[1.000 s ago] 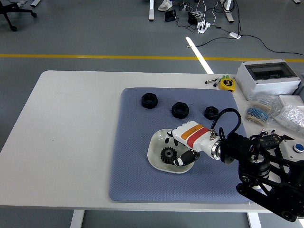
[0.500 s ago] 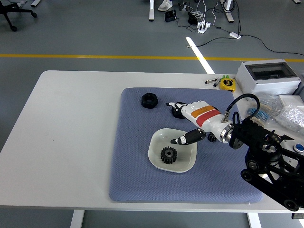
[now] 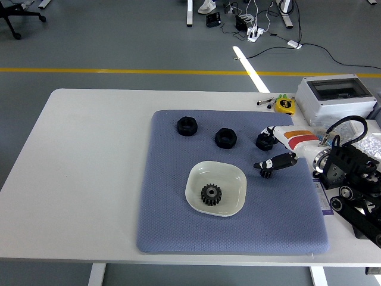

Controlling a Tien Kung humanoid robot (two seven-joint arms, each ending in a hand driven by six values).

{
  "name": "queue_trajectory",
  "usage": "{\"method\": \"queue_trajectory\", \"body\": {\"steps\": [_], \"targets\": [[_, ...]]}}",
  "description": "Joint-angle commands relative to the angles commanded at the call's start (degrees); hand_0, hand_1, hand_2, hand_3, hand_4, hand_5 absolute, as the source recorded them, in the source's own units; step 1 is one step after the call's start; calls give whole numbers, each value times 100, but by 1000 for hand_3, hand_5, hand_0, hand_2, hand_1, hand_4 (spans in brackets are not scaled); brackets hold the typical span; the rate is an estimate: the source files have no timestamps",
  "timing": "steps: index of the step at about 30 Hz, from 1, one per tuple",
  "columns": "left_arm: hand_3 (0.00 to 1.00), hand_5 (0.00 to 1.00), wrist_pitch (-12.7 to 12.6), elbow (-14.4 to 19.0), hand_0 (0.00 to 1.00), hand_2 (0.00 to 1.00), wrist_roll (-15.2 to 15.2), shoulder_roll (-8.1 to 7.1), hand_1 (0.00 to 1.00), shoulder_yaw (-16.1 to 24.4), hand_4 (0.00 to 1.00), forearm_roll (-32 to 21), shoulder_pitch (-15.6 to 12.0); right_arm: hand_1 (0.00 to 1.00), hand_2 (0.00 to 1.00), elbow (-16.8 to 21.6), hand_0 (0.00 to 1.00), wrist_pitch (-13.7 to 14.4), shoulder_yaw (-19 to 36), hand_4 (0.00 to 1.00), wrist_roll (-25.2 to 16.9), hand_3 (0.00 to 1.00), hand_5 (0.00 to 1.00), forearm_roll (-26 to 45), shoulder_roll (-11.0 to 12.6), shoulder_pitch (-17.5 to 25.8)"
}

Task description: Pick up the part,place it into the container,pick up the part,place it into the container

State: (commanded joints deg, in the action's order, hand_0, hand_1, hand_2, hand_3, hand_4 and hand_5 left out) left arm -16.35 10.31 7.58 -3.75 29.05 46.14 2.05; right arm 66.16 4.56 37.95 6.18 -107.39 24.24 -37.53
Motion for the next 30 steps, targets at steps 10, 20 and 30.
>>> {"method": "queue_trajectory", "body": {"steps": [10, 20, 30], "targets": [[558, 584, 2, 0, 685, 673, 9, 17, 643, -6, 630, 9, 16, 499, 567, 198, 370, 25, 40, 998, -82, 620, 476, -113, 150, 224], [557, 585, 6, 0, 684, 672, -14, 26, 644, -158, 630, -131, 43, 486, 550, -96, 353, 265, -175, 998, -173, 604, 473, 6, 57, 199], [558, 585, 25, 0, 684, 671, -22, 19, 643, -261, 630, -195, 42, 479, 542, -426, 324, 482, -382, 998, -243, 591, 447, 227, -64, 152]]}}
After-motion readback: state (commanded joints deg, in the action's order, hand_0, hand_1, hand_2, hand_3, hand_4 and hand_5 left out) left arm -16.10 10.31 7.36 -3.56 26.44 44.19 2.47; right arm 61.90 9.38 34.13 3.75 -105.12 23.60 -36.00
